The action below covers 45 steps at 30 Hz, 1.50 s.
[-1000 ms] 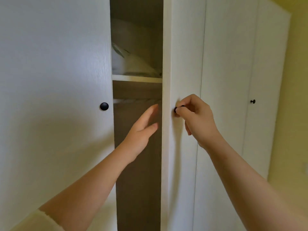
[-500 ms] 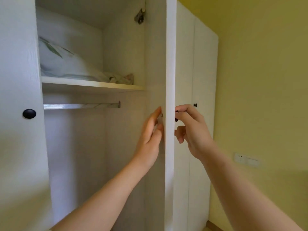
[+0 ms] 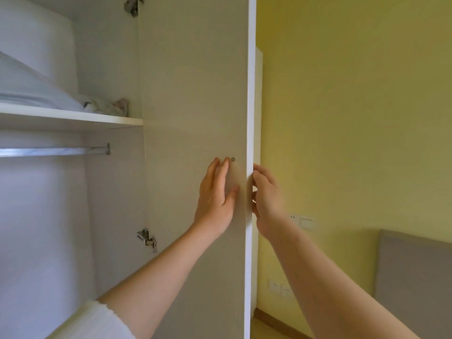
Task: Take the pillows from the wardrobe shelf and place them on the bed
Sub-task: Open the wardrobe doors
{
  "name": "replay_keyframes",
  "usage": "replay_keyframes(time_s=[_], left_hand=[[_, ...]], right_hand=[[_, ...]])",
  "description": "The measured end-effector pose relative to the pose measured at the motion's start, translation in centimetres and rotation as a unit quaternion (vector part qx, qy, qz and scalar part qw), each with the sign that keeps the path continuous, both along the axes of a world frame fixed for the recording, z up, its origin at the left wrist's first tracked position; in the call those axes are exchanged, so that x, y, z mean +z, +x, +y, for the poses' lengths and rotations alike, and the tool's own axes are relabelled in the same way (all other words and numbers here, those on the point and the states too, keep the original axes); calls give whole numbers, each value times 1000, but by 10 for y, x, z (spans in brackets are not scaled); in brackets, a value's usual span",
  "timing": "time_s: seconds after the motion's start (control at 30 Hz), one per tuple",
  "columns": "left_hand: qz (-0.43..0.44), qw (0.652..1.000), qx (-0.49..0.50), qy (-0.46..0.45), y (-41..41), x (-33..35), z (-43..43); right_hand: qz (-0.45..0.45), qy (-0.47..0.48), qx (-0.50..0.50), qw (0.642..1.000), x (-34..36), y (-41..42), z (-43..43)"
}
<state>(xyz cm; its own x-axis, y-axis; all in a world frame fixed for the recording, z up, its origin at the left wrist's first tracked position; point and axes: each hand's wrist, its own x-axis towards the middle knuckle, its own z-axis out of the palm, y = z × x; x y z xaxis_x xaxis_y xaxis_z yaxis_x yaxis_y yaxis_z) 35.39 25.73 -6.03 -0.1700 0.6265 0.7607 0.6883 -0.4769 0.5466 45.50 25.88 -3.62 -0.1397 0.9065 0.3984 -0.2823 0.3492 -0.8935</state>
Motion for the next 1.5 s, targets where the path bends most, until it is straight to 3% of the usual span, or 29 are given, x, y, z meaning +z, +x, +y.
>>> replay_keyframes(time_s=[0.17, 0.27, 0.33, 0.47, 0.7, 0.87, 1.13, 1.3, 1.5], left_hand=[[57, 997, -18, -53, 7, -1, 16], [14, 997, -57, -52, 3, 4, 15], [12, 997, -61, -42, -4, 8, 9], [12, 1000, -1, 0, -27, 13, -16], [-4, 986, 154, 67, -110, 21, -92], [22, 944, 312, 103, -174, 22, -159], [127, 841, 523, 50, -265, 32, -230], [152, 794, 589, -4, -301, 33, -245], [152, 782, 590, -134, -334, 39, -244]], right_hand=[[-36, 4, -30, 999, -5, 16, 9], [-51, 2, -50, 997, -10, 20, 5], [-82, 51, -100, 990, -13, 17, -4], [-121, 145, -107, 976, -10, 0, -21], [-141, 151, -16, 978, -1, -76, -39], [-145, 159, 72, 974, -2, -155, -59], [-124, 151, 209, 958, -3, -260, -103], [-119, 142, 250, 950, -4, -293, -118], [-122, 136, 268, 946, -2, -318, -124]])
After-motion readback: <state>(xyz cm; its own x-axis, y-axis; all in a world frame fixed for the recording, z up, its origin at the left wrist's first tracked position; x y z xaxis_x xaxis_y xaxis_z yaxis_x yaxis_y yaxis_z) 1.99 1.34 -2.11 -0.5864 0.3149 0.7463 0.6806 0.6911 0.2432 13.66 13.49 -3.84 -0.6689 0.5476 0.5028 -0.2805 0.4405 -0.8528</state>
